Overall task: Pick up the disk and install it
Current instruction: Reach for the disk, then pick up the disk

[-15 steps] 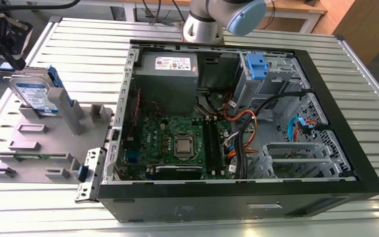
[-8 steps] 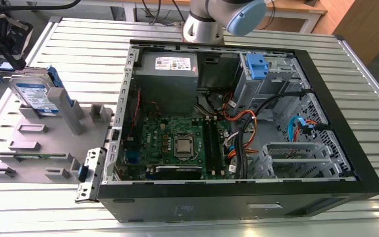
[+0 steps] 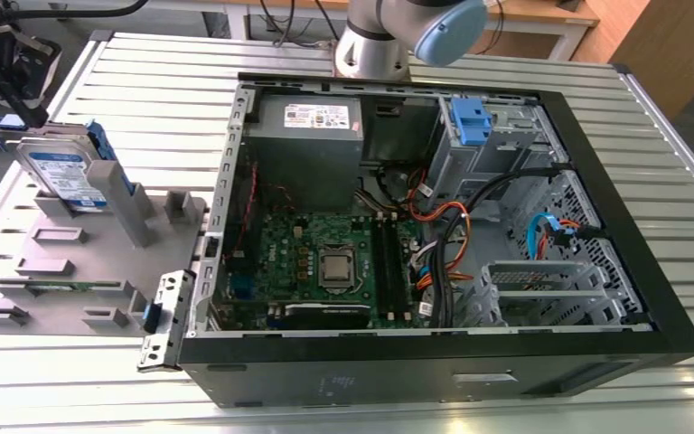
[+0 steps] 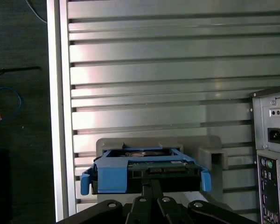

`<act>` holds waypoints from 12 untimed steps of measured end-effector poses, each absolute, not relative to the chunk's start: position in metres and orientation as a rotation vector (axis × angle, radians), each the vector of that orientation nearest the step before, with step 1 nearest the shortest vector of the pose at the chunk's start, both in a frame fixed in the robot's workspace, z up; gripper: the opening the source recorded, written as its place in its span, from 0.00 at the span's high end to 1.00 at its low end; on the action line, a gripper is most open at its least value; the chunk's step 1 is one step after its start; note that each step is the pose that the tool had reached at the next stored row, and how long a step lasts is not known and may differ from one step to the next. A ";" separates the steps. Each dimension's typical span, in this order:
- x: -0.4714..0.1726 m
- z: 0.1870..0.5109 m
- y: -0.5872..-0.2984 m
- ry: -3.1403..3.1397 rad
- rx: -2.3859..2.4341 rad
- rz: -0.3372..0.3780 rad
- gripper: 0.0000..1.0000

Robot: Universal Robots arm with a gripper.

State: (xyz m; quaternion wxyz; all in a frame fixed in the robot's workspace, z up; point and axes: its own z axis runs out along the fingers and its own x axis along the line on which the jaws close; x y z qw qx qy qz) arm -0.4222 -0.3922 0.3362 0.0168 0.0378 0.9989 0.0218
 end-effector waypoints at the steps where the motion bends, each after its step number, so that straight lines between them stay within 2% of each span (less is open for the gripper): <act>1: -0.422 0.336 -0.392 3.105 0.117 0.068 0.89; 12: -0.424 0.335 -0.391 3.105 0.110 0.068 0.89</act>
